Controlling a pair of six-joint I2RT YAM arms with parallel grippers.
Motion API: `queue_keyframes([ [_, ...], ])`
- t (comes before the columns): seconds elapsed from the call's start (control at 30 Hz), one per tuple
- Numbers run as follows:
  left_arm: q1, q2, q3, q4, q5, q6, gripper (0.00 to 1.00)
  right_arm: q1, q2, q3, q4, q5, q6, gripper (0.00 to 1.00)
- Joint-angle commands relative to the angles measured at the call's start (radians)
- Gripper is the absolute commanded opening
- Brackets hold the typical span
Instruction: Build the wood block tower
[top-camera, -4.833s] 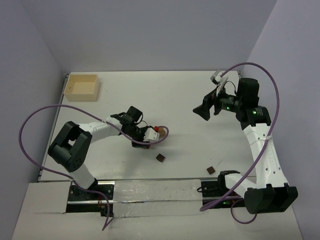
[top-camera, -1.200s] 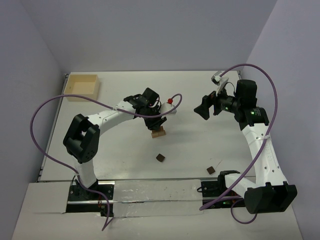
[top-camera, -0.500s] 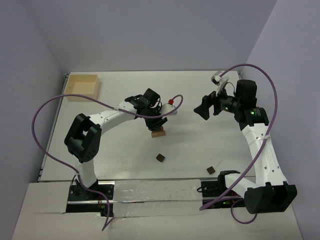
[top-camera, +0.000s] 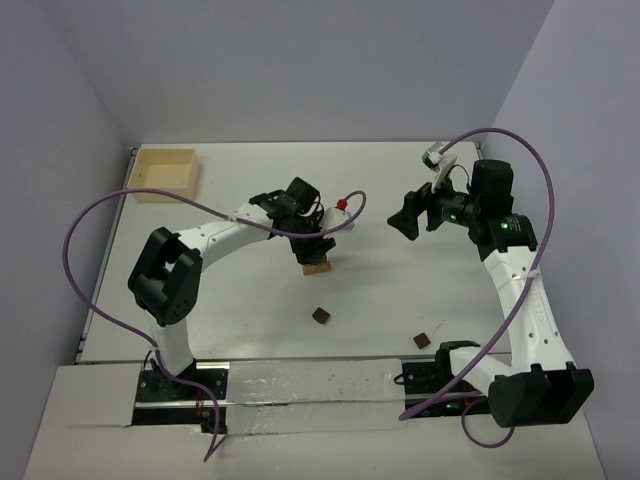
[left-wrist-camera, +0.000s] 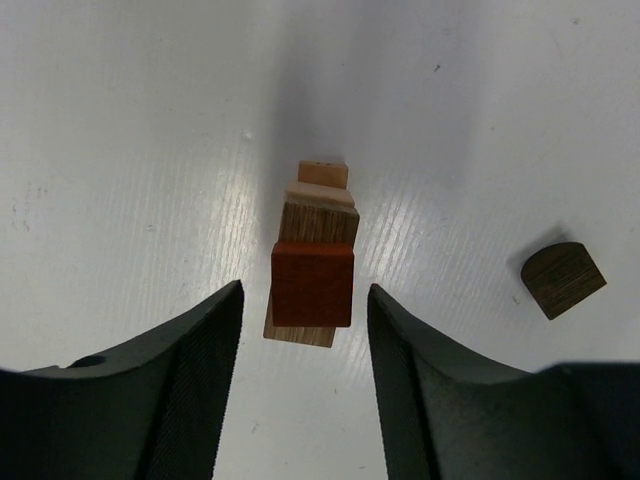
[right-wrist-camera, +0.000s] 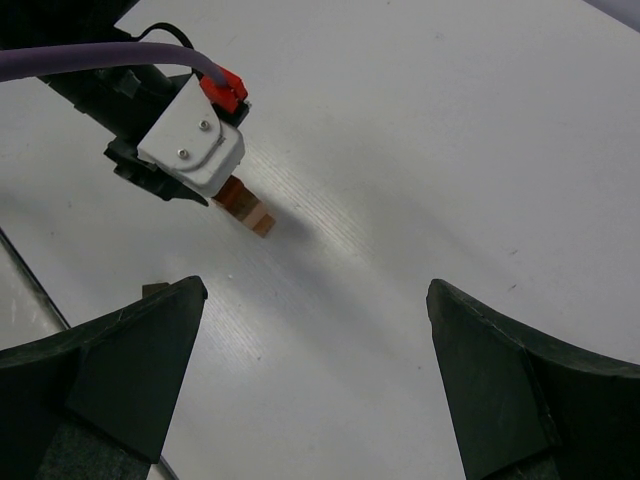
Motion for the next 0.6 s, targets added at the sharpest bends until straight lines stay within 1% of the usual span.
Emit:
queue_keyframes([
  [0.0,-0.007,-0.142,-0.013,0.071,-0.011,0.012,0.67,-0.005,-0.005,0.005,0.052,-0.007,0.019,1.0],
  [0.1,0.0,-0.252,-0.035,0.122,0.013,0.0,0.8,-0.043,-0.01,0.007,0.064,-0.01,0.04,1.0],
  [0.17,0.014,-0.304,-0.038,0.138,0.062,-0.02,0.89,-0.061,-0.016,0.01,0.074,-0.021,0.053,1.0],
  [0.2,0.028,-0.326,-0.026,0.135,0.081,-0.044,0.97,-0.068,-0.019,0.011,0.077,-0.034,0.064,1.0],
  [0.27,0.048,-0.335,0.019,0.116,0.176,-0.087,0.99,-0.093,-0.02,0.011,0.088,-0.047,0.088,1.0],
  [0.37,0.048,-0.343,0.026,0.132,0.204,-0.142,0.99,-0.118,-0.025,0.014,0.098,-0.057,0.111,1.0],
  [0.43,0.049,-0.342,0.003,0.21,0.239,-0.264,0.99,-0.146,-0.022,0.017,0.118,-0.071,0.154,1.0],
  [0.53,0.05,-0.334,-0.079,0.39,0.23,-0.568,0.99,-0.198,-0.01,0.028,0.144,-0.094,0.214,1.0],
  [0.57,0.049,-0.322,-0.109,0.453,0.222,-0.638,0.99,-0.218,-0.002,0.032,0.154,-0.111,0.237,1.0],
])
